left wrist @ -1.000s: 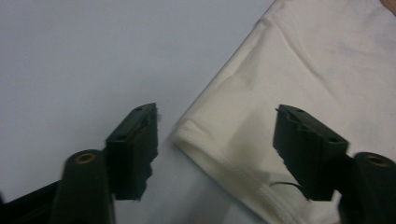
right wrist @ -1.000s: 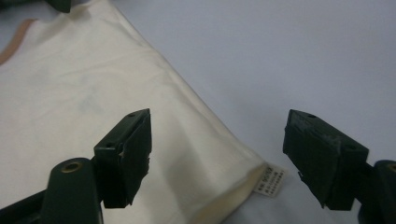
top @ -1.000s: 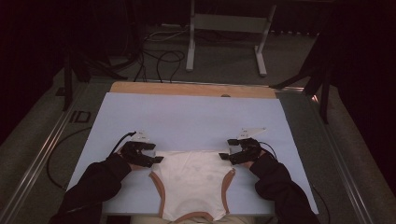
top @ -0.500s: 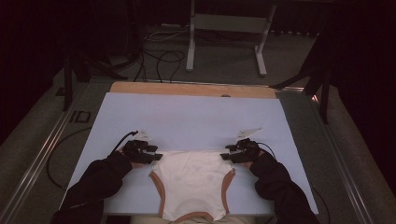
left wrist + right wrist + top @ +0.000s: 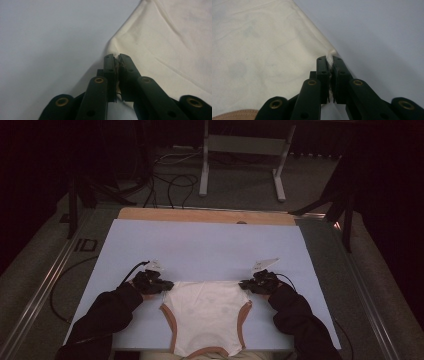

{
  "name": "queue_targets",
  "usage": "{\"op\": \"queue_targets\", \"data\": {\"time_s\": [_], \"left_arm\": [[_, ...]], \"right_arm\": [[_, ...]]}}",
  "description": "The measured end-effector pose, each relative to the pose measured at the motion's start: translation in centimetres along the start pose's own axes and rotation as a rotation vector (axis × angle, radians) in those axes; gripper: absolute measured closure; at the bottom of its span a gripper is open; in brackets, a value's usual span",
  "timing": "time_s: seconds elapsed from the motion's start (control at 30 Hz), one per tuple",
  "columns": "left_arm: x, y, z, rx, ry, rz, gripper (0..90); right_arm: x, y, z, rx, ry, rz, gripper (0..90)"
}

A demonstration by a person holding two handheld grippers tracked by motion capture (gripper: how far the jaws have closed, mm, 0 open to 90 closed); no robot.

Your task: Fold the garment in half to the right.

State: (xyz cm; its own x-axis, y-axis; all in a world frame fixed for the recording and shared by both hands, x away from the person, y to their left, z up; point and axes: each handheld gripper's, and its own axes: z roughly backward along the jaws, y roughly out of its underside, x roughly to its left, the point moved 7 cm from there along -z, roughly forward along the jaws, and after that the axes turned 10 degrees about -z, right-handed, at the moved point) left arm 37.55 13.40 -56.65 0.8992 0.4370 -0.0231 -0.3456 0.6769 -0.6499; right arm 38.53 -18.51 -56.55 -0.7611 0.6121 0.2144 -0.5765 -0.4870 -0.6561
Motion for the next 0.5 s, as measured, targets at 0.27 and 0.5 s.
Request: {"op": "queue_targets", "data": {"time_s": [0.27, 0.5], "left_arm": [[0.9, -0.9, 0.5, -0.047, -0.012, 0.023, 88.2], [2.1, -2.1, 0.7, -0.065, -0.042, 0.018, 88.3]], "right_arm": [[-0.6, -0.7, 0.5, -0.03, 0.011, -0.005, 85.9], [-1.4, -1.5, 0.7, -0.053, 0.026, -0.016, 85.8]]}}
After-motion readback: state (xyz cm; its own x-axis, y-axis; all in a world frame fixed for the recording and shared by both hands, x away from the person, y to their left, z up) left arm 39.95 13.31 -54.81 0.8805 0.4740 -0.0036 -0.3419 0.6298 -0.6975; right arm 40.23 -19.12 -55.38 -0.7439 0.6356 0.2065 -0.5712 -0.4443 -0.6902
